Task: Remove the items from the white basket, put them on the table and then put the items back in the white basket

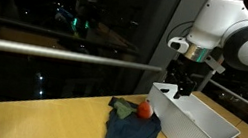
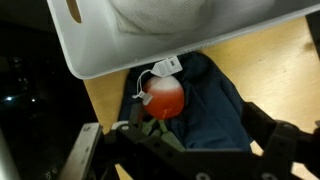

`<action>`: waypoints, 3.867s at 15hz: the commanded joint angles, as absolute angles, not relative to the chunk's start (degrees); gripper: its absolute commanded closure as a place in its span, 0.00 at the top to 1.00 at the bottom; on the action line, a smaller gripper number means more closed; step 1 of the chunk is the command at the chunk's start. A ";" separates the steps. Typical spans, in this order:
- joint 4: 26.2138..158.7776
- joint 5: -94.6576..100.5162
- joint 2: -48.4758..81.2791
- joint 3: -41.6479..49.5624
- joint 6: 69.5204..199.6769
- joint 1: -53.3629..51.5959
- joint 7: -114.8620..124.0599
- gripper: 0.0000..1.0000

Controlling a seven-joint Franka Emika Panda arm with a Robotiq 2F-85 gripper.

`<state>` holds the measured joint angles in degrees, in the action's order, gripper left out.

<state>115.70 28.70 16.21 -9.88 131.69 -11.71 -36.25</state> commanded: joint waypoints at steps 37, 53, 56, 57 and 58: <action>91.74 24.64 38.83 -8.42 129.57 -10.48 -37.62 0.03; 119.85 25.01 7.54 -0.79 141.34 1.68 -34.77 0.03; 123.84 25.26 8.20 0.40 144.42 2.55 -34.39 0.03; 124.90 25.03 8.40 0.64 145.01 2.72 -34.31 0.36; 125.73 24.96 8.47 0.82 145.54 2.87 -34.18 0.36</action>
